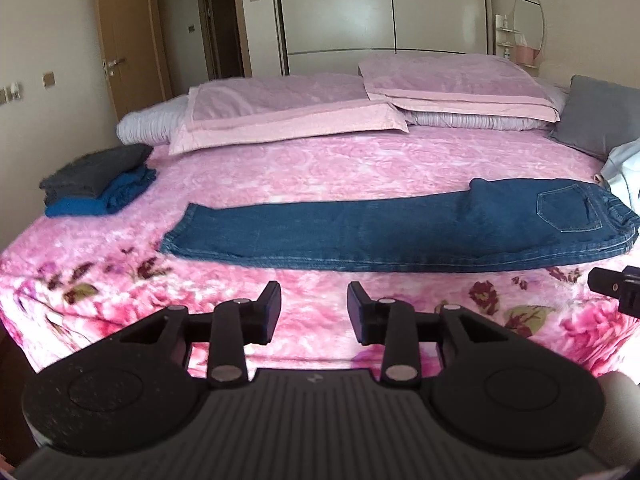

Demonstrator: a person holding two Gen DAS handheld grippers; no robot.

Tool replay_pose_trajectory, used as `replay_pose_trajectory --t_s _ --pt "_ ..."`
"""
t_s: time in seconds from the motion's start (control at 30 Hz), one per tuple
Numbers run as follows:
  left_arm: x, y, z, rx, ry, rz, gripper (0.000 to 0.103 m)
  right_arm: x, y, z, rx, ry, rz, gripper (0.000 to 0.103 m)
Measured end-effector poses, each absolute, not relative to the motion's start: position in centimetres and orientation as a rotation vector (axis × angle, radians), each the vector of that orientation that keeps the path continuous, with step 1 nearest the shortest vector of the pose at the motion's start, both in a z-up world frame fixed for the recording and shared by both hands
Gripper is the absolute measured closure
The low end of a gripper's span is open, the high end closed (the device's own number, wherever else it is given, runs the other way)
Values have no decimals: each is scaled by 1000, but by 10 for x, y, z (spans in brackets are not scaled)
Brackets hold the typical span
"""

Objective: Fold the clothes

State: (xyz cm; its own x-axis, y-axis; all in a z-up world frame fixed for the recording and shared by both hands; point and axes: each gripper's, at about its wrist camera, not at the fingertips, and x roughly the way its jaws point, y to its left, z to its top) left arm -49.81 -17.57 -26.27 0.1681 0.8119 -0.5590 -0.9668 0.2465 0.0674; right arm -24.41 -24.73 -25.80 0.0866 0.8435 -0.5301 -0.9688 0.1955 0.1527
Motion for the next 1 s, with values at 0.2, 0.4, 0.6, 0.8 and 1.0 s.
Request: replay_pose_trajectory --t_s 0.2,0.4,0.6,0.8,1.0 --pt "-518 -138 -301 -549 477 1291 63 -225 -217 -289 -268 654 1357 48" --pt "-561 -84 -345 -790 319 1316 64 -199 -192 -342 -223 771 1324 48" --pt "-632 -10 -378 -1133 -5 1342 64 -185 -163 -357 -205 788 1317 48" --pt "-674 49 -398 -1277 -136 1399 63 -173 -128 -357 -168 782 1293 48" --pt "-680 74 -405 -1263 -158 1407 63 -154 -100 -345 -85 714 1281 48"
